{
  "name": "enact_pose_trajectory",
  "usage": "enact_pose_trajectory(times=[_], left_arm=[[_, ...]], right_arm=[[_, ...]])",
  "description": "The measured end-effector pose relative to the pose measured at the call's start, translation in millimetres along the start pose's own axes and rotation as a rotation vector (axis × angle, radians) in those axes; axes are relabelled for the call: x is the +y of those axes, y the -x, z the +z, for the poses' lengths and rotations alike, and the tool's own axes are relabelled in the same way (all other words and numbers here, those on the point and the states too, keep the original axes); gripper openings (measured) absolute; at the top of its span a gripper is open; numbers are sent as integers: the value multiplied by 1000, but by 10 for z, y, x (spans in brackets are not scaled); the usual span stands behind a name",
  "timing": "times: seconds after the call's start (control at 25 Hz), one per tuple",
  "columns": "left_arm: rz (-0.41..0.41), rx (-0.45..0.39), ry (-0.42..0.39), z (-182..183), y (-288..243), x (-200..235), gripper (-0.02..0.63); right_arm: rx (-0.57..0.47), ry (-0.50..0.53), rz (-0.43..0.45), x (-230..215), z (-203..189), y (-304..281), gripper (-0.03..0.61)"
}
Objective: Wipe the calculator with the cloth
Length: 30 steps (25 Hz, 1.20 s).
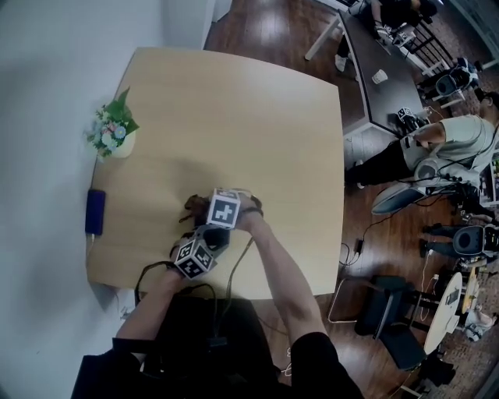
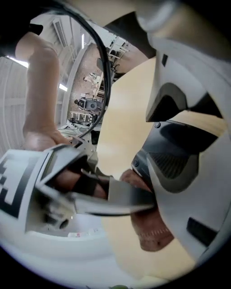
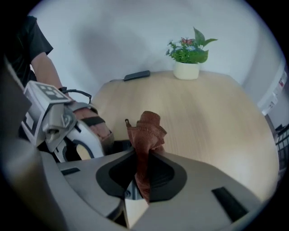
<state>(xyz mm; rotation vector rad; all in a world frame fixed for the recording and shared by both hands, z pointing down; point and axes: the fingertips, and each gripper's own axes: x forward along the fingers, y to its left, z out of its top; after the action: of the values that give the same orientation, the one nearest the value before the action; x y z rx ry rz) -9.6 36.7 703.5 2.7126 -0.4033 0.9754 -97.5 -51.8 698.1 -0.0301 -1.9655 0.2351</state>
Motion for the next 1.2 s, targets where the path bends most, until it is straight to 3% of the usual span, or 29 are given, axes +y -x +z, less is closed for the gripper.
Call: enact_pose_trajectory(times=[0.12, 0.24, 0.4, 0.48, 0.6, 0.72, 0.8, 0.96, 1.2], left_arm=[[-2, -1, 6, 2, 0, -16, 232], [-4, 1, 7, 18, -10, -33, 232], [-5, 3, -4, 12, -21, -30, 232], [-1, 2, -7, -10, -21, -16, 233], [6, 4, -4, -32, 6, -13, 232], [9, 4, -3, -20, 9, -6, 232], [14, 4, -2, -10, -7, -2, 232], [16, 7, 2, 34, -30, -40, 229], [21, 10, -11, -9, -22, -24, 229]], right_arm=[[24, -68, -26, 1, -416, 160, 67], [112, -161, -27, 52, -990, 326, 69], [216, -193, -68, 16, -1459, 517, 67], [162, -204, -114, -92, -1276, 583, 67], [-7, -149, -121, -162, -510, 495, 67], [-33, -29, -106, -165, 147, 196, 67], [-10, 44, -70, -140, 377, -66, 67], [18, 44, -9, -28, 288, -211, 67], [21, -126, -35, 63, -561, 184, 67]])
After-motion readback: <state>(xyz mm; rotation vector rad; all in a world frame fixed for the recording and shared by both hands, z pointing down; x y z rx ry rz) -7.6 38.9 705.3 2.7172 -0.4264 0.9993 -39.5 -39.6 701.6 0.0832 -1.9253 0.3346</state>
